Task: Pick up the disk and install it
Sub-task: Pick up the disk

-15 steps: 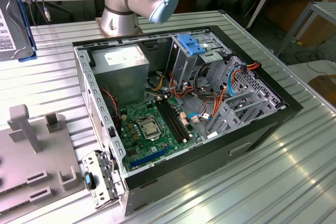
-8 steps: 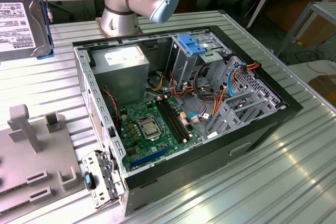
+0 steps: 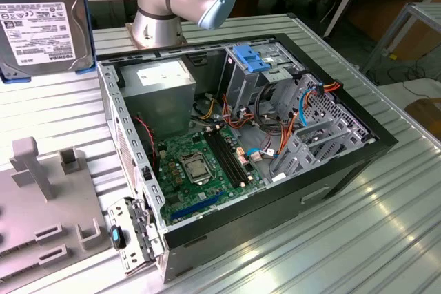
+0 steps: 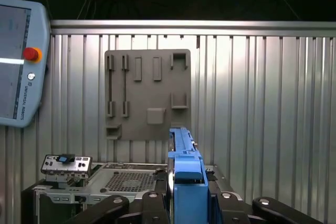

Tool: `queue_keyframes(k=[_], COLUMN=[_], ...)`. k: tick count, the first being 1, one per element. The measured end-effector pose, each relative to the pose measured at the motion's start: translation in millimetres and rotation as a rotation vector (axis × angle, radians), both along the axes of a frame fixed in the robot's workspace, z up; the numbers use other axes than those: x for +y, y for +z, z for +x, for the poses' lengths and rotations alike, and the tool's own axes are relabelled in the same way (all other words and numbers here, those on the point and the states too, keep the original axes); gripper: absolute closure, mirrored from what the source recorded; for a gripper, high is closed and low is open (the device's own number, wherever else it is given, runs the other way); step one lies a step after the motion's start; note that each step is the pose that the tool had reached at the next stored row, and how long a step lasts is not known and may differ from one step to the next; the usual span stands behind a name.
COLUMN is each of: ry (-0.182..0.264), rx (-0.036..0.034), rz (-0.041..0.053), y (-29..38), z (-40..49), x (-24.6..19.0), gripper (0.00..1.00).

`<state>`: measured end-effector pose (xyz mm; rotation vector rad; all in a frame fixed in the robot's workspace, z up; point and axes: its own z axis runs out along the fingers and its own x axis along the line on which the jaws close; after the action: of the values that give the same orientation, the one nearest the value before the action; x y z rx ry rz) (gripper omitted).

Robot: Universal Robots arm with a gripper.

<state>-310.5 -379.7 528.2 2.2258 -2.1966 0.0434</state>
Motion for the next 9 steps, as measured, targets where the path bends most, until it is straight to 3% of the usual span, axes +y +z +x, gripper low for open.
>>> queue_keyframes(k=[9], ry=[0.0], rx=[-0.0002], rz=[0.0001], y=[-0.5], z=[31.0], x=[-0.1], gripper=[0.63])
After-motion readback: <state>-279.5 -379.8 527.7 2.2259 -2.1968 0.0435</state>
